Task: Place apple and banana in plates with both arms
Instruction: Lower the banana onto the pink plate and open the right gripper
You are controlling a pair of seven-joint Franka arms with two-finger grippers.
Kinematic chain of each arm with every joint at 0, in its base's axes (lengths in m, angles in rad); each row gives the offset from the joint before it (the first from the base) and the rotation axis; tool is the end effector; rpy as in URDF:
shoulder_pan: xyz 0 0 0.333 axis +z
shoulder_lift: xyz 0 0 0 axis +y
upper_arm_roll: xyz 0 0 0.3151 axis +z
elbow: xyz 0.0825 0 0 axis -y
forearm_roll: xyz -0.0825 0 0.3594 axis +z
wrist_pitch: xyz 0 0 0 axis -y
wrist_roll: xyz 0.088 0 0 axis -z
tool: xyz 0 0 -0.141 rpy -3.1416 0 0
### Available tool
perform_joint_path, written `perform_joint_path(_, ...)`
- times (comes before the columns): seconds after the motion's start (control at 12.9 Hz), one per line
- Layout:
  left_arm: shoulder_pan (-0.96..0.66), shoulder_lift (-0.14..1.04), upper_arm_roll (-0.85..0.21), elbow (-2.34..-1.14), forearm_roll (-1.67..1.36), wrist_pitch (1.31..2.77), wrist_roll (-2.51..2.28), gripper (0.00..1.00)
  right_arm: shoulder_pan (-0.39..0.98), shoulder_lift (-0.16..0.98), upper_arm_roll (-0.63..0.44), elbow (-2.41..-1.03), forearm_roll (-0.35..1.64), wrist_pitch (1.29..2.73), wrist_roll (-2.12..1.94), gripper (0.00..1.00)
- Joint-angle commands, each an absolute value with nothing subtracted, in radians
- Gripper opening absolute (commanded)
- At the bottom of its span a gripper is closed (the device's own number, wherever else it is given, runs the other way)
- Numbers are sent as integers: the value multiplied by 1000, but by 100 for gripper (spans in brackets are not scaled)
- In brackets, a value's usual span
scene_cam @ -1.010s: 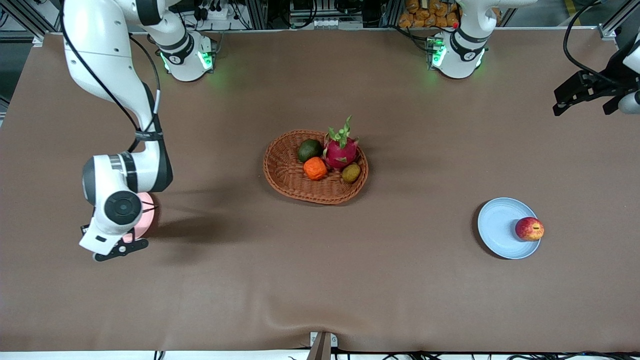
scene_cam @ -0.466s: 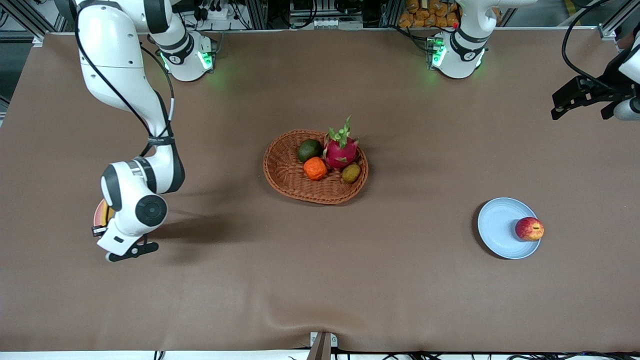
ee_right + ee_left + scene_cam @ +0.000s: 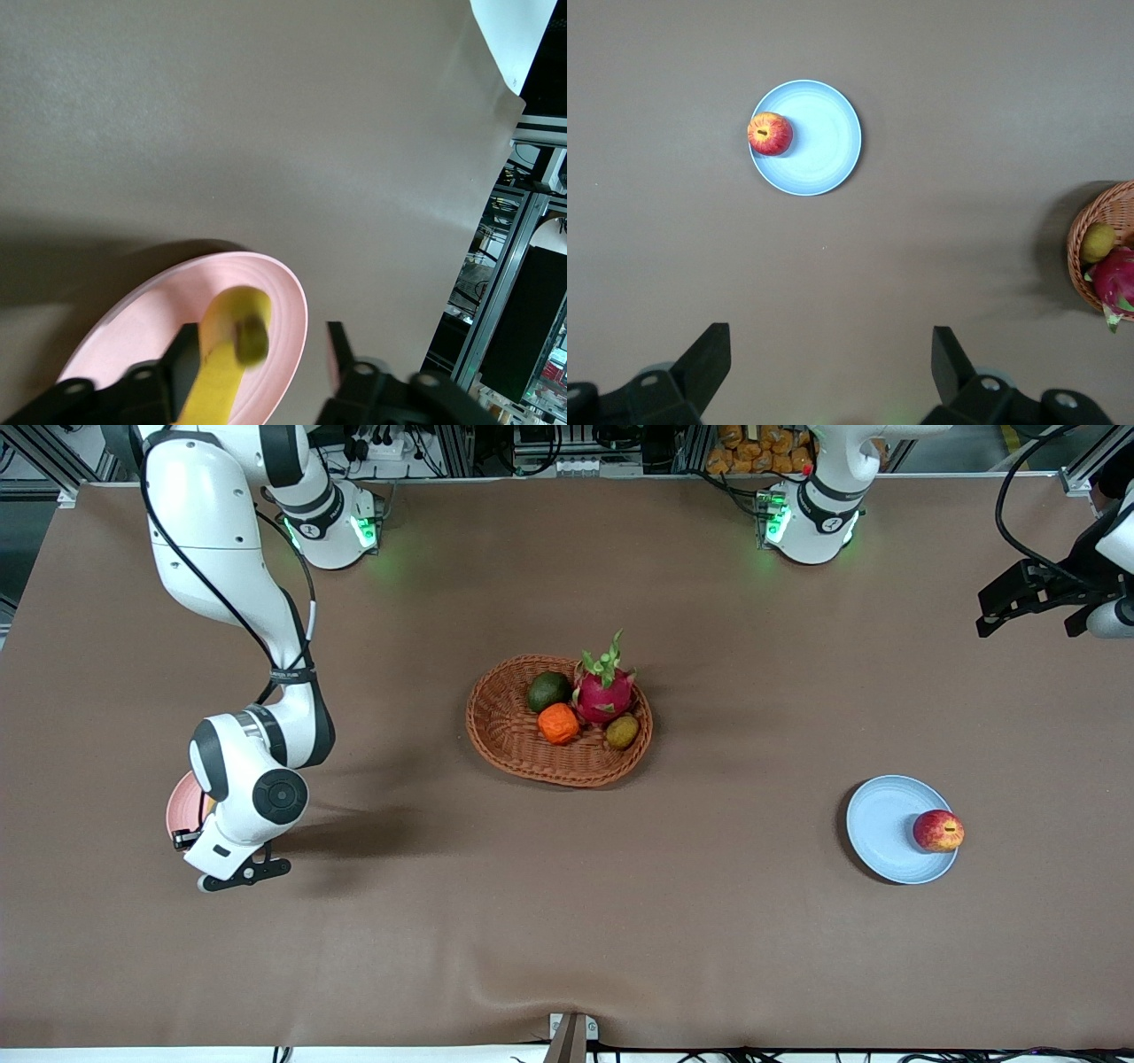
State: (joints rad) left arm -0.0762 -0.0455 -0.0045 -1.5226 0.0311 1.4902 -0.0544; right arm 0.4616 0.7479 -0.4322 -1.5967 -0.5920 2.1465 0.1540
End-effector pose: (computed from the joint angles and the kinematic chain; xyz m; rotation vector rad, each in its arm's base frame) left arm 0.5067 -0.0364 0.6275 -3.1111 0.0367 -0.0236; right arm 0.6676 0.0149 0.2170 2.3320 0.3992 -0.1088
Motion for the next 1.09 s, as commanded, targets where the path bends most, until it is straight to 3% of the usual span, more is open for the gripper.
perform_joint_path(0.0,-78,-43,-6,-1511,41,1473,-45,100,463,697,-428,-1592,-606,2140,167,100)
perform_joint_path(0.23,-78,-49,-6,-1520,40,1473,-57,100,460,583,-426,-1606,-525,2132,160,100)
perform_joint_path(0.54,-75,-52,-3,-1522,40,1473,-55,100,417,405,-434,-1609,-114,1987,-44,100)
perform_joint_path(1.01,-69,-61,-5,-1528,40,1470,-52,100,383,158,-437,-1608,-91,1790,-63,100)
